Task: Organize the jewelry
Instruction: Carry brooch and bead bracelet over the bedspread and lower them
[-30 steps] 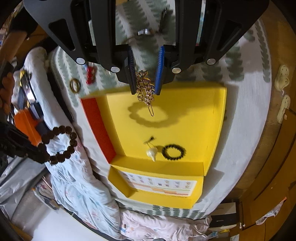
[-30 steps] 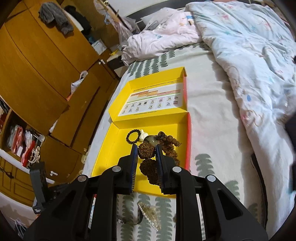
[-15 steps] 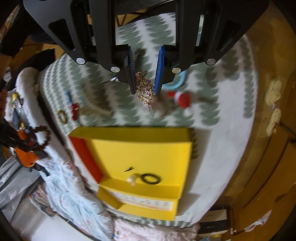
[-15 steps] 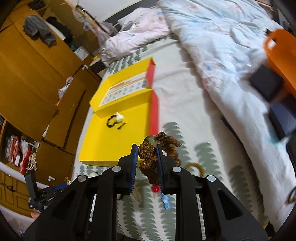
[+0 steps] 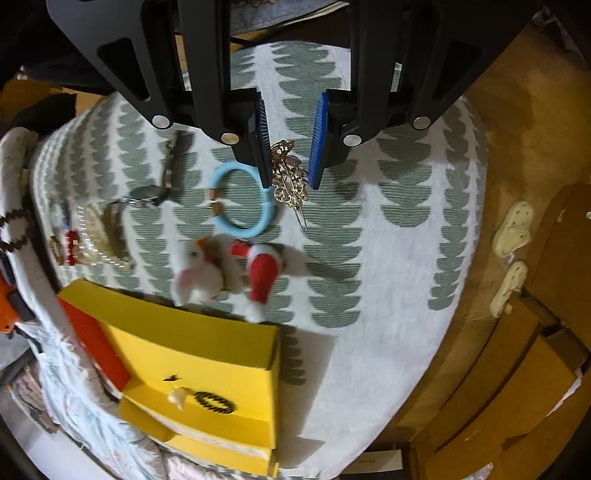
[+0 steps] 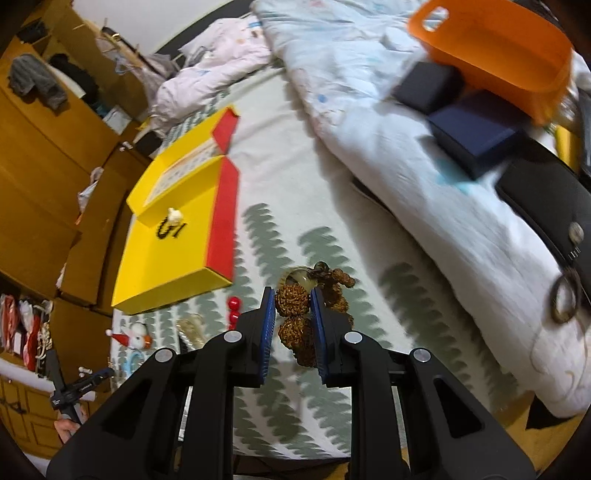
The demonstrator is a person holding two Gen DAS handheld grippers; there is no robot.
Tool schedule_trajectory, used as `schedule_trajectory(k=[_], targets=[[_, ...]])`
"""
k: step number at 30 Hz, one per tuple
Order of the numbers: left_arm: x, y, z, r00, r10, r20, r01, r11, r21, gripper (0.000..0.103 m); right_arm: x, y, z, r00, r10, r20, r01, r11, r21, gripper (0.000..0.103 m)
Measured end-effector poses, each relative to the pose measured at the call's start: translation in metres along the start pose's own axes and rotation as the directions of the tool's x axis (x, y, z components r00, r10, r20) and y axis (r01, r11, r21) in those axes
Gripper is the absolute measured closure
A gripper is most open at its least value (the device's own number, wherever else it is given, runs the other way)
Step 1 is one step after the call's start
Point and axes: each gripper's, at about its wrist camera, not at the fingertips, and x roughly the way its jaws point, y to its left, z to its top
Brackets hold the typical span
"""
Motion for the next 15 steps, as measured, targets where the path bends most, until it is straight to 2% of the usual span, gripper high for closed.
schedule_trajectory(k=[3,7,9,15], targets=[[0.007,0.001,0.004,1.0,0.008,-0.011,-0.008,1.0,-0.006,0.082,0.001,-0.007,-0.006,0.999,-0.034,0.001,0.034,0.999,0.007,0.083],[0.016,0.004,0.008,0.998,0.06,-0.015,-0.06,0.998,-0.016,0.082,0.015,-0.01,-0.012,0.995,-0.088,-0.039,0.088,0.996,0.007,0.083],[0.021,0.005,0.01,0.995,0.097,-0.012,-0.097,0.995,-0.016,0.082,0.024,-0.01,-0.014,0.993,-0.098,-0.066,0.099,0.995,0.011,0.083],[0.033,0.008,0.014,0.99,0.136,-0.027,-0.137,0.99,-0.03,0.082,0.054,0.002,-0.018,0.984,-0.129,-0.125,0.127,0.992,-0.025,0.083]])
